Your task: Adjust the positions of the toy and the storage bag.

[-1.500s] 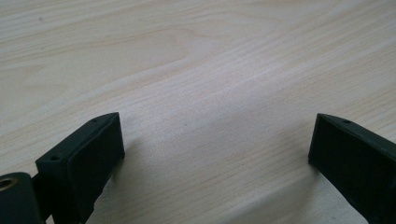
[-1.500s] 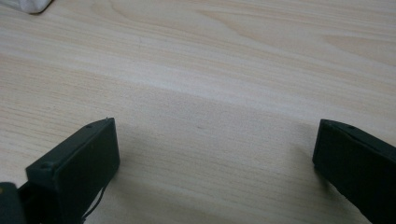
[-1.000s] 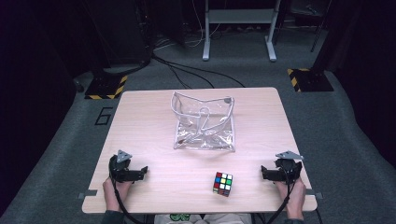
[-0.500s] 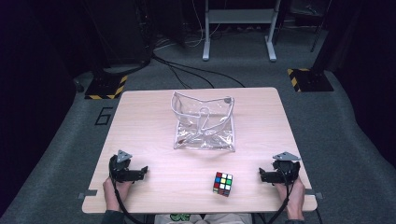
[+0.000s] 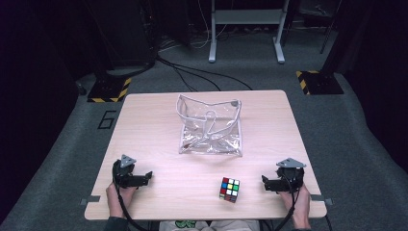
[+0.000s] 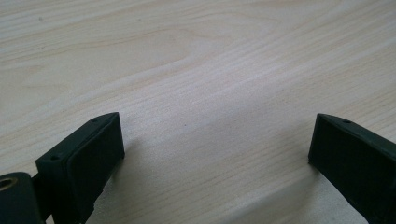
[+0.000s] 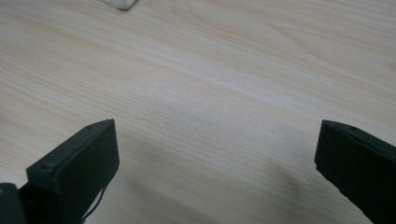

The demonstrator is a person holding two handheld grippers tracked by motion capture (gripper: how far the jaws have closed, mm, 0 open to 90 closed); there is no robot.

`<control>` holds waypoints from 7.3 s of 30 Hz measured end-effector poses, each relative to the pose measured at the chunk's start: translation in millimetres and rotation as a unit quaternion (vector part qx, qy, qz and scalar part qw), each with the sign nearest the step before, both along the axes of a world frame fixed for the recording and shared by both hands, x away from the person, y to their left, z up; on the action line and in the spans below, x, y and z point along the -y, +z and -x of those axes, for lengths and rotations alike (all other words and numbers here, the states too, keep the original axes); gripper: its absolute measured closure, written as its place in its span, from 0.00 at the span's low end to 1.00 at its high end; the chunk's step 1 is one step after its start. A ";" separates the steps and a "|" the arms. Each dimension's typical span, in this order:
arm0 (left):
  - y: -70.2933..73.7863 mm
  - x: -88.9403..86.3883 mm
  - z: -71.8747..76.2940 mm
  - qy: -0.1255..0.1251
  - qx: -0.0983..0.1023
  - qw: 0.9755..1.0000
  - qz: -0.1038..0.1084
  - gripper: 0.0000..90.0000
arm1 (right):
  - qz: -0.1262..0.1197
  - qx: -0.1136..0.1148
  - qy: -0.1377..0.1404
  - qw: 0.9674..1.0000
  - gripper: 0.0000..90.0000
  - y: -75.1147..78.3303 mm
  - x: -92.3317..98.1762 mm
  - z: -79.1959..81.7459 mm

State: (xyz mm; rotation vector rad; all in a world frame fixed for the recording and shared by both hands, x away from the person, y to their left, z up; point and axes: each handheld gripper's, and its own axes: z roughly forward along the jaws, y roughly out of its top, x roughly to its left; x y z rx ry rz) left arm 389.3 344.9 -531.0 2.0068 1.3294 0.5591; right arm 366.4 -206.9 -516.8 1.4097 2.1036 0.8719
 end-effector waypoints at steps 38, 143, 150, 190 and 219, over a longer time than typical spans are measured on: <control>0.5 -0.4 0.1 -0.003 -0.002 1.000 -0.003 0.04 | -0.015 0.047 0.094 0.994 0.00 45.4 -48.7 16.7; 0.3 0.6 0.2 -0.005 -0.001 1.000 -0.005 0.04 | -0.014 -0.006 0.255 0.967 0.37 20.1 -131.7 27.5; 0.3 0.6 0.2 -0.005 -0.001 1.000 -0.005 0.04 | -0.013 0.003 0.253 0.967 0.37 25.1 -132.1 28.2; 0.4 0.4 0.2 -0.006 -0.001 1.000 -0.004 0.04 | -0.005 0.036 0.248 0.968 0.37 59.6 -128.7 5.1; 0.4 0.4 0.2 -0.006 -0.002 1.000 -0.004 0.04 | 0.006 0.051 0.245 0.968 0.37 86.1 -128.0 -23.3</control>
